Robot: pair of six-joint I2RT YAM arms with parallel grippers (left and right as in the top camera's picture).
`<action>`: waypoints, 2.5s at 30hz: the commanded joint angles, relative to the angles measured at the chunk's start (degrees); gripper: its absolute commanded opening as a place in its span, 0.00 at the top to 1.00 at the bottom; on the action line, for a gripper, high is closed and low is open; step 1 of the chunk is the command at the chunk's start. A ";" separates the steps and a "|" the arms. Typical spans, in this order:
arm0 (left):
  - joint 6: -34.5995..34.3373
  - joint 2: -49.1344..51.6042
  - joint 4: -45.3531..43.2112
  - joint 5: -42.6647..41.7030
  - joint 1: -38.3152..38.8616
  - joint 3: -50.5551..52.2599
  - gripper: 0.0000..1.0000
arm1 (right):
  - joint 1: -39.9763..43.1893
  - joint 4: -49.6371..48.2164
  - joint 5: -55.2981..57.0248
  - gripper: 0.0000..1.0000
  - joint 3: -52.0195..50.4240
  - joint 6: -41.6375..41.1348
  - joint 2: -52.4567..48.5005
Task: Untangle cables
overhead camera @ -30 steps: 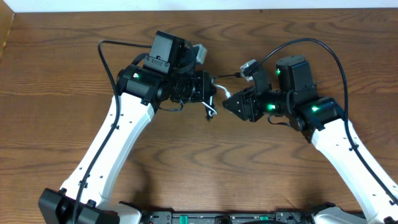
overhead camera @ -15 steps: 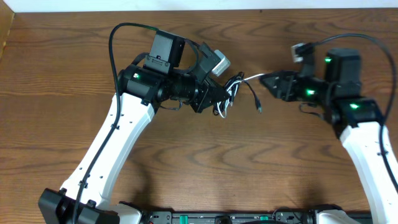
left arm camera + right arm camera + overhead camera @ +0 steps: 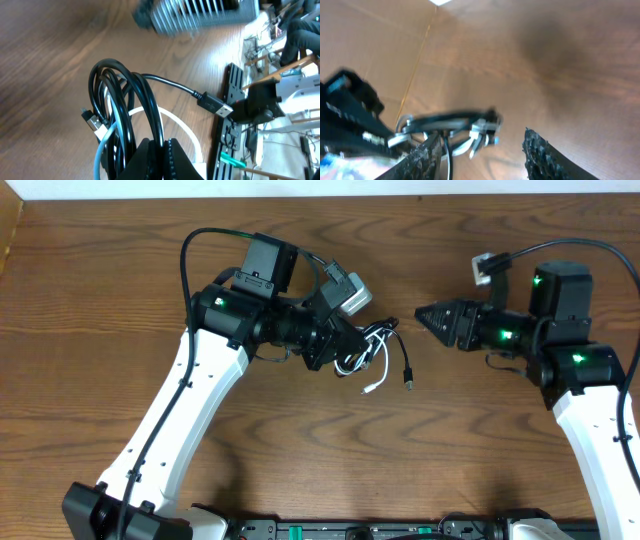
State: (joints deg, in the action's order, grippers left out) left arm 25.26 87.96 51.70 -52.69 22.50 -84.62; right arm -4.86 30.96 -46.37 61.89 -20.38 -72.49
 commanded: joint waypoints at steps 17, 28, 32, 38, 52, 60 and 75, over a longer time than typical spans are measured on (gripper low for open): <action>-19.37 0.28 -5.05 -2.16 -0.24 0.02 0.93 | -7.45 2.08 1.09 0.62 0.61 1.88 -2.97; -37.03 0.50 -6.25 11.02 0.24 0.07 0.93 | -6.14 -4.83 1.95 0.60 0.68 -4.90 -2.64; -44.04 1.68 -5.70 26.80 3.15 1.51 0.93 | -4.00 -1.40 5.92 0.60 0.68 -6.25 -1.33; -44.04 7.54 -7.91 41.29 10.54 3.52 0.92 | -2.89 7.34 19.61 0.59 0.68 -7.43 -1.22; -43.93 15.61 -7.58 46.25 16.48 2.84 0.64 | -2.60 8.52 21.79 0.50 0.68 -7.39 -1.40; -43.12 13.46 -5.46 45.20 17.22 2.49 0.61 | -2.62 8.98 22.03 0.48 0.68 -8.33 -2.93; -41.88 15.30 -10.03 33.66 21.35 2.47 0.61 | 6.32 10.21 18.56 0.46 0.68 -6.12 -3.58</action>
State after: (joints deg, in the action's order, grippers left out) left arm -18.04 103.20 42.26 -15.22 42.30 -81.01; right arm -0.08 40.71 -25.47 61.89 -27.88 -75.85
